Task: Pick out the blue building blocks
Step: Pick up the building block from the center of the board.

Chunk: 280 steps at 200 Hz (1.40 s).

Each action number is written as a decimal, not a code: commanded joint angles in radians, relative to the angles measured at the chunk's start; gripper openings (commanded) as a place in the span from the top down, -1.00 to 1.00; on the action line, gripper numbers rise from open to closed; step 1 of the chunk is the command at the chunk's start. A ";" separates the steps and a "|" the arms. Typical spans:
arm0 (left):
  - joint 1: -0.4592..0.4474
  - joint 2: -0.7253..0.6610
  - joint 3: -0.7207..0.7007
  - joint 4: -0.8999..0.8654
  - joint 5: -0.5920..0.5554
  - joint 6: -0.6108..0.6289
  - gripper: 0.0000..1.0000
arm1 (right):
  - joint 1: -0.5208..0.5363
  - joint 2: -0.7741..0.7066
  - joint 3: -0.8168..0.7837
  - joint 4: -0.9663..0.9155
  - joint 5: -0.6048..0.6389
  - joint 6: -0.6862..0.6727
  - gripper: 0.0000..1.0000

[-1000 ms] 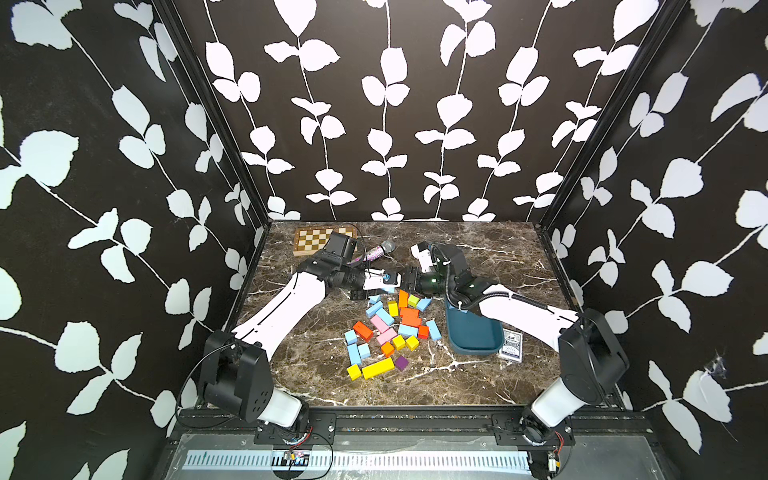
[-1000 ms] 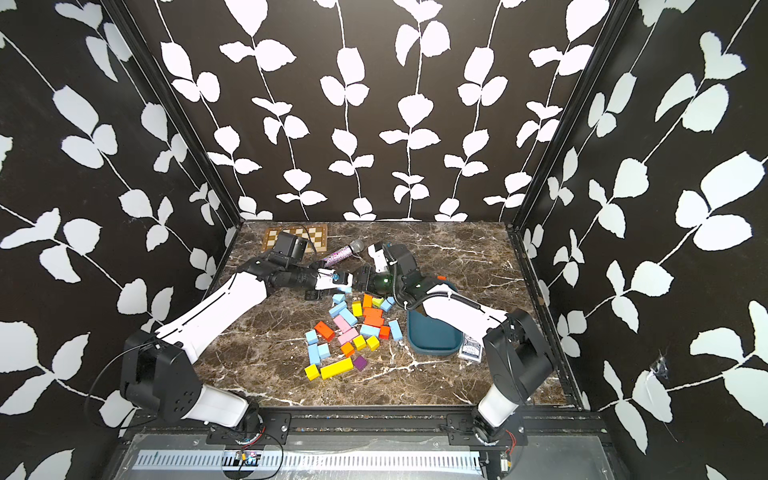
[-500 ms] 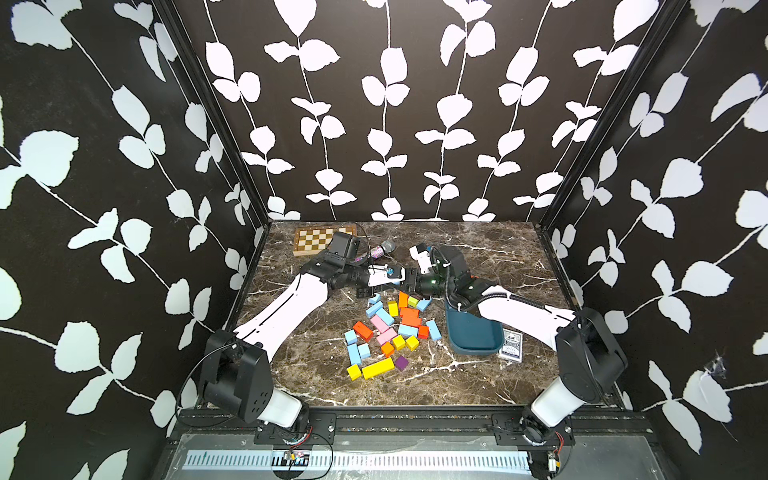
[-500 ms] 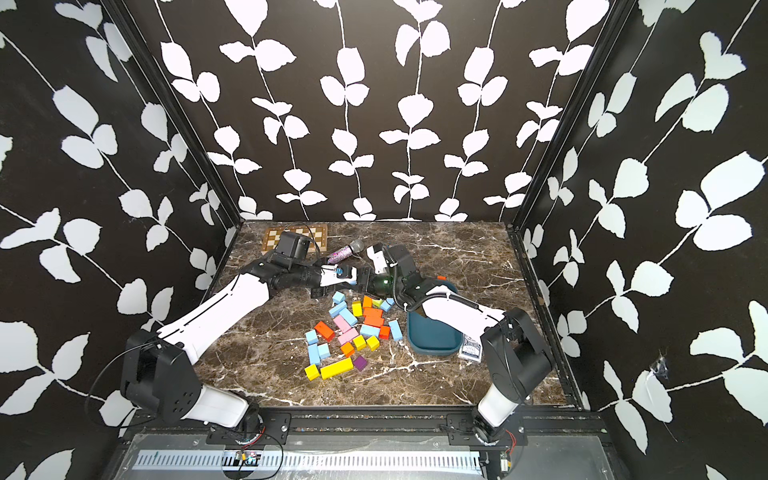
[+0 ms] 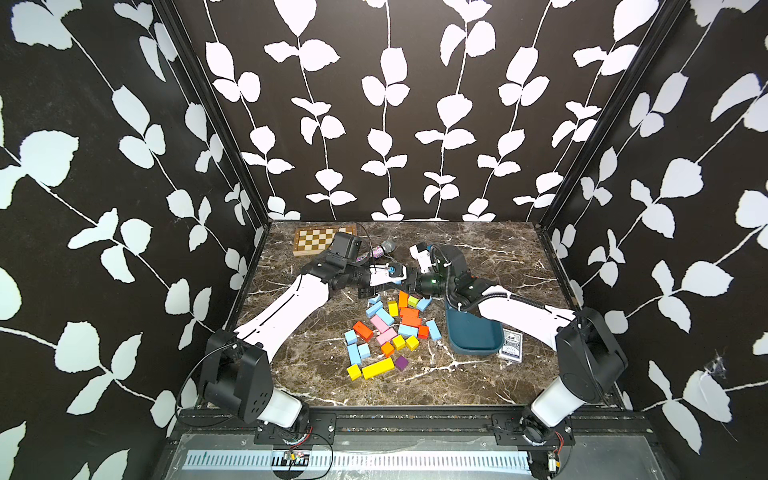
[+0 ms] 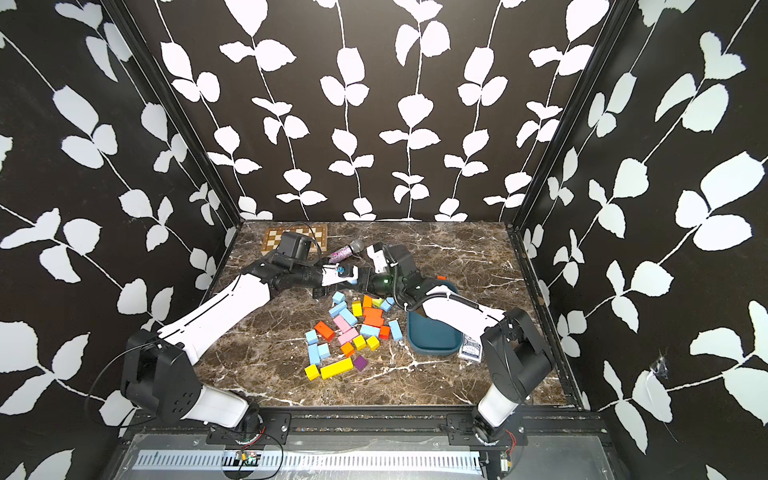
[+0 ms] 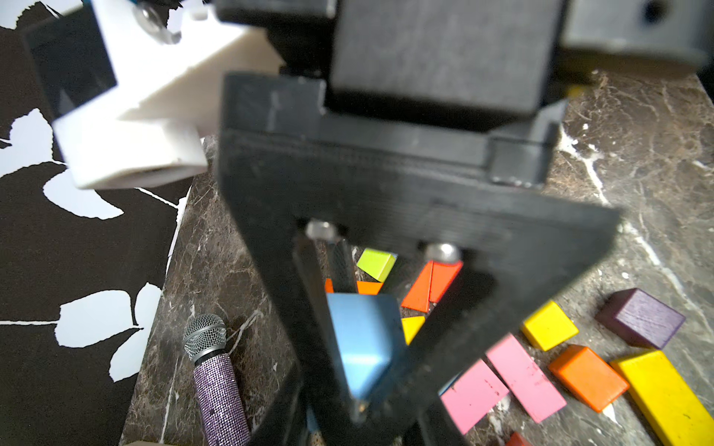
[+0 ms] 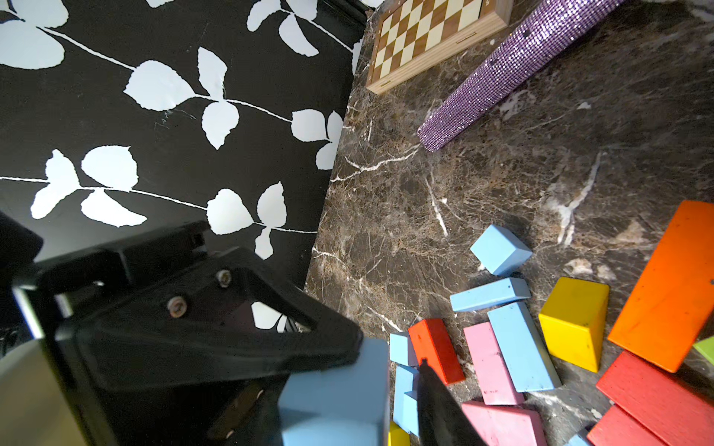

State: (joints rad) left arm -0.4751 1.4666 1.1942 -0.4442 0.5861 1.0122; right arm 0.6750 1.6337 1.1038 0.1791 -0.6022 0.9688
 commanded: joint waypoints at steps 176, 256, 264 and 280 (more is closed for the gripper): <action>-0.028 -0.043 -0.056 0.092 -0.001 -0.085 -0.40 | -0.096 -0.104 -0.036 -0.246 0.070 -0.171 0.66; -0.030 -0.006 -0.032 -0.050 -0.090 -0.275 -0.57 | -0.288 -0.161 -0.043 -0.729 0.271 -0.454 0.68; -0.030 0.013 -0.002 -0.106 -0.111 -0.307 -0.59 | -0.292 -0.158 -0.033 -0.765 0.297 -0.477 0.68; -0.030 0.053 0.055 -0.216 -0.135 -0.360 -0.60 | -0.296 -0.151 -0.014 -0.831 0.352 -0.516 0.67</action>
State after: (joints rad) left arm -0.4999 1.4799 1.1671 -0.4740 0.4969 0.7647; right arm 0.3843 1.4853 1.0653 -0.4942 -0.3553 0.5568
